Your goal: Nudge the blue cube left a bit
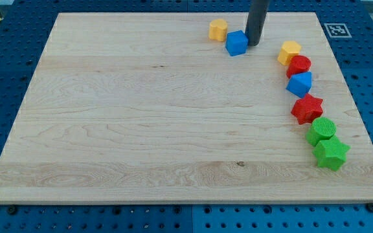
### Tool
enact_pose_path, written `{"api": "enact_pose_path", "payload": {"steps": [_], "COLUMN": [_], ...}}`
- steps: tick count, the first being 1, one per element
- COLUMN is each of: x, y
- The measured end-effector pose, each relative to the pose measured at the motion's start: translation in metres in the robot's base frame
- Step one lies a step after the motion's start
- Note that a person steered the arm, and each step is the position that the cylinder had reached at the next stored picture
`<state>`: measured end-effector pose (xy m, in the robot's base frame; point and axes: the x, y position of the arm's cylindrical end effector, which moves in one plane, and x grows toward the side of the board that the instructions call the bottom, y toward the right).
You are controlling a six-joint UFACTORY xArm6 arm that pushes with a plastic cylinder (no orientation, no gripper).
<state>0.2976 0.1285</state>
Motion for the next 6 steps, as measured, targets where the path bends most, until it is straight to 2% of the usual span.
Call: {"api": "enact_pose_path", "payload": {"steps": [6], "x": [0.008], "y": [-0.013]}}
